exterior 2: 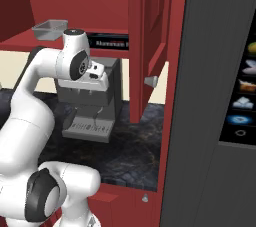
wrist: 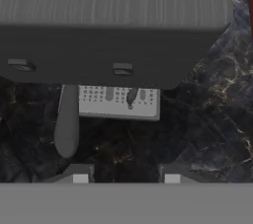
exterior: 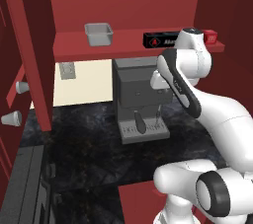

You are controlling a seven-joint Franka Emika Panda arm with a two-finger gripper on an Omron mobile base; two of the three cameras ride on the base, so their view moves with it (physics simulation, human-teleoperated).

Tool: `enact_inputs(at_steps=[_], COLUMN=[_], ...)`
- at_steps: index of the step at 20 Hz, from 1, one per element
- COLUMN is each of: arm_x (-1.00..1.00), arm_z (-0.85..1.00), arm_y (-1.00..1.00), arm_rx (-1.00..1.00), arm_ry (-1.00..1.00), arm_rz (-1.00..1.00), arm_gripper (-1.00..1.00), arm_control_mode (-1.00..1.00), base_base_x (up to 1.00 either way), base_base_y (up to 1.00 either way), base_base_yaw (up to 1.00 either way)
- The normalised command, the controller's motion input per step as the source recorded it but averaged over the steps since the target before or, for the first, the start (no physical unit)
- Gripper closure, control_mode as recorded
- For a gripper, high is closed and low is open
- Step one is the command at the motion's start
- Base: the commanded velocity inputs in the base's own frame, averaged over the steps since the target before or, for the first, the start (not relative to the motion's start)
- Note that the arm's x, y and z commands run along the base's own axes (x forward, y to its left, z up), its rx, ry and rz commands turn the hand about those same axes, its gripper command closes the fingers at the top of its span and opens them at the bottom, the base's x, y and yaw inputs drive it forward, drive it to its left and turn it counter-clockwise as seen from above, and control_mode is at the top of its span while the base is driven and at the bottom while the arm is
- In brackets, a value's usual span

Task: Retrieve the tupperware and aluminum foil from the cabinet and place them on the dining counter near the plate with kebab skewer and steak to prepare for storing leftovers.

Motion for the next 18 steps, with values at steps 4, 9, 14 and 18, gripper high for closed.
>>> enact_inputs(at_steps=[4,9,14,18], arm_x=[0.00,0.00,0.00,0.00], arm_z=[0.02,0.47,0.72,0.59], arm_y=[0.13,0.25,0.16,0.25], arm_rx=[0.00,0.00,0.00,0.00], arm_ry=[-0.05,-0.23,-0.31,-0.24], arm_rz=[0.00,-0.02,-0.10,-0.18], arm_gripper=[-1.00,-1.00,-1.00,-1.00], arm_control_mode=[-1.00,-1.00,-1.00,-1.00], base_base_x=[0.00,0.00,0.00,0.00], base_base_y=[0.00,0.00,0.00,0.00], base_base_yaw=[0.00,0.00,0.00,0.00])
